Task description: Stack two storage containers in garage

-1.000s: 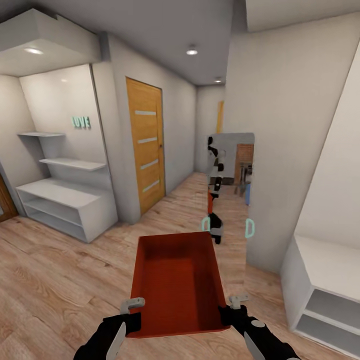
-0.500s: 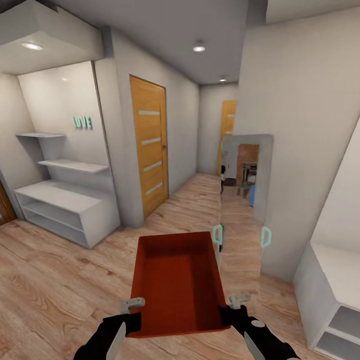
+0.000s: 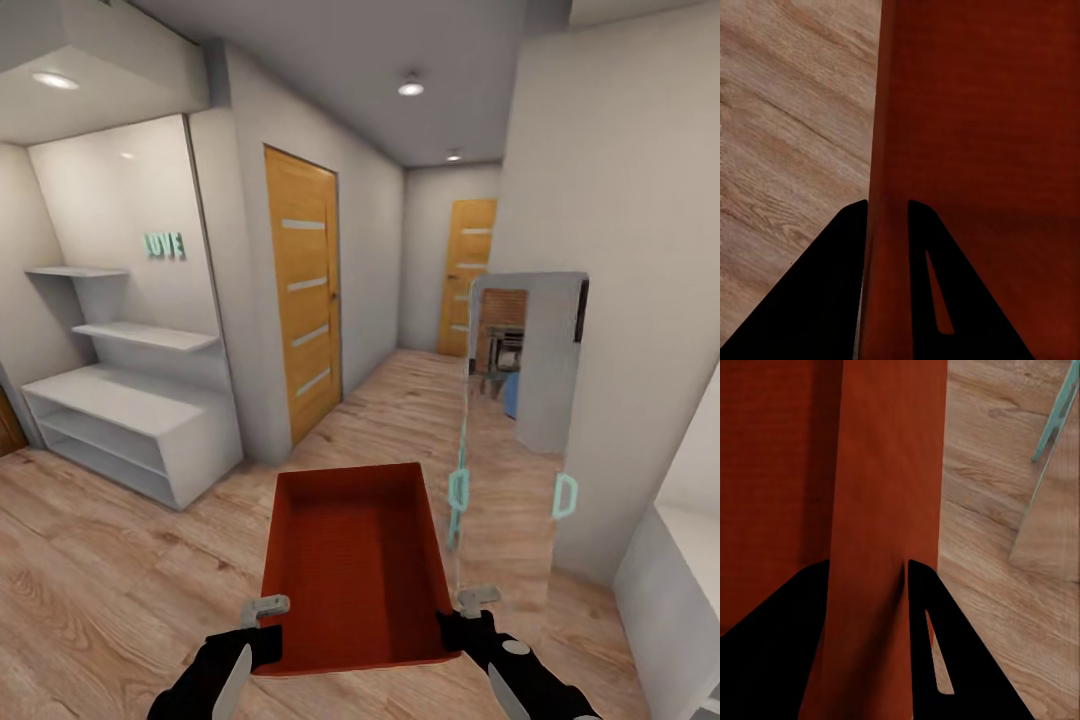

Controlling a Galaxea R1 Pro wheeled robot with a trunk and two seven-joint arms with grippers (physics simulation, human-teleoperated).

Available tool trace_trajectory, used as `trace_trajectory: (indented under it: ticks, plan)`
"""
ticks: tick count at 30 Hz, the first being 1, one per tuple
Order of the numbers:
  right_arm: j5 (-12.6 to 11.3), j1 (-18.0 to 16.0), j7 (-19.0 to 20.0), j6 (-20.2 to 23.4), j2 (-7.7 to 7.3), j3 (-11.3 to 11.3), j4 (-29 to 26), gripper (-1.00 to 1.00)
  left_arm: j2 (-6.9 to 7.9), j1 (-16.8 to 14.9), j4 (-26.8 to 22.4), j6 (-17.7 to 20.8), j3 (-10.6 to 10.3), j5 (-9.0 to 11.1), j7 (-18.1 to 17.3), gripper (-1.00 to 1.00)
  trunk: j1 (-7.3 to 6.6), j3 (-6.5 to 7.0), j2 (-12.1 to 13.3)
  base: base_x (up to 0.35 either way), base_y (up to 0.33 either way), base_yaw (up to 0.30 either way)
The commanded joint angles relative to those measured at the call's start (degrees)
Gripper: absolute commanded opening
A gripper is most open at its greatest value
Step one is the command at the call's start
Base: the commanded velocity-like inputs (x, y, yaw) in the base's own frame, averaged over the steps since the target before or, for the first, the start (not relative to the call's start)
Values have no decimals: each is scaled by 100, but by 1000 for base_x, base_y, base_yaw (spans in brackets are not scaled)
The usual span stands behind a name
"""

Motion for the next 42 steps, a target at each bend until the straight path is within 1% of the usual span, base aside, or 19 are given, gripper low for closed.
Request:
trace_trajectory:
  ticks: [1, 26, 42]
  plan:
    - [-73, -5, 18, -10, -3, 119, 16, -100, -7, -4, -18, -130, 3, -421, 168, -100, 6, -12, -11, 289, 159, 0]
    - [-73, -5, 18, -10, -3, 119, 16, -100, -7, -4, -18, -133, 3, -421, 168, -100, 6, -12, -11, 289, 154, 0]
    - [-73, -5, 18, -10, -3, 118, 16, -100, -7, -4, -18, -133, 3, -421, 168, -100, 6, -12, -11, 316, 21, 0]
